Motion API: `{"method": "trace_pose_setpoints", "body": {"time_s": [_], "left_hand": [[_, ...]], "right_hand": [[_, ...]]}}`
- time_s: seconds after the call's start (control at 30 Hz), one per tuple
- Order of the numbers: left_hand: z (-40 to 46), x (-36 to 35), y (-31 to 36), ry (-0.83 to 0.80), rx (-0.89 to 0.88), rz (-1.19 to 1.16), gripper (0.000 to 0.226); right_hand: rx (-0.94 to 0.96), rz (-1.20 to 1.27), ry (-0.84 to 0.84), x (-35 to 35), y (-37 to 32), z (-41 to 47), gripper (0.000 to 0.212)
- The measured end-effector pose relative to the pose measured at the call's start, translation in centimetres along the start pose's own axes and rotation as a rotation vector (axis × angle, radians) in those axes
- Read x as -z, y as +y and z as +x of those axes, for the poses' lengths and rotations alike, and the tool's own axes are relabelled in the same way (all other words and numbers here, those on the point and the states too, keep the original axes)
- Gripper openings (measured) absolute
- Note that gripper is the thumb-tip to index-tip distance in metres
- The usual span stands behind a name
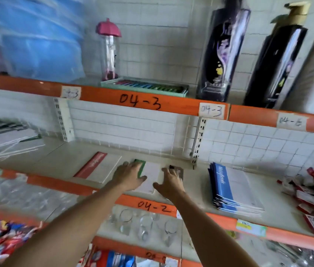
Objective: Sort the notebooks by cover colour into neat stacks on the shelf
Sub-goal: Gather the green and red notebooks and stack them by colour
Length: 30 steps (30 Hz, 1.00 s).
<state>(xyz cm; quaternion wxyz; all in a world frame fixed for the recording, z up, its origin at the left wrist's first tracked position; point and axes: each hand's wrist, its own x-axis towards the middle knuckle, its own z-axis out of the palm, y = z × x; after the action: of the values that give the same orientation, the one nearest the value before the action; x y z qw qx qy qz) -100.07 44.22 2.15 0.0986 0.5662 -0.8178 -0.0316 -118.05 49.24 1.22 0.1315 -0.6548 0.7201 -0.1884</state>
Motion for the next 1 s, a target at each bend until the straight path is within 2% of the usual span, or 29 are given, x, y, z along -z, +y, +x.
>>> {"method": "trace_pose_setpoints", "body": {"time_s": [0.17, 0.57, 0.77, 1.0], "left_hand": [[-3.0, 1.9, -9.2, 0.043, 0.029, 0.072, 0.061], [-9.3, 4.3, -28.7, -0.013, 0.086, 0.142, 0.053], [-9.1, 4.6, -36.7, -0.018, 0.152, 0.108, 0.06], [-6.2, 5.2, -46.0, -0.051, 0.246, 0.119, 0.061]], "right_hand": [[0.045, -0.022, -0.039, -4.9, -8.9, 0.1, 0.071], [0.078, 0.005, -0.108, -15.4, -26.2, -0.2, 0.073], [0.109, 0.042, -0.163, -19.3, -32.9, 1.9, 0.074], [0.145, 0.021, -0.168, -24.3, -39.4, 8.7, 0.073]]}}
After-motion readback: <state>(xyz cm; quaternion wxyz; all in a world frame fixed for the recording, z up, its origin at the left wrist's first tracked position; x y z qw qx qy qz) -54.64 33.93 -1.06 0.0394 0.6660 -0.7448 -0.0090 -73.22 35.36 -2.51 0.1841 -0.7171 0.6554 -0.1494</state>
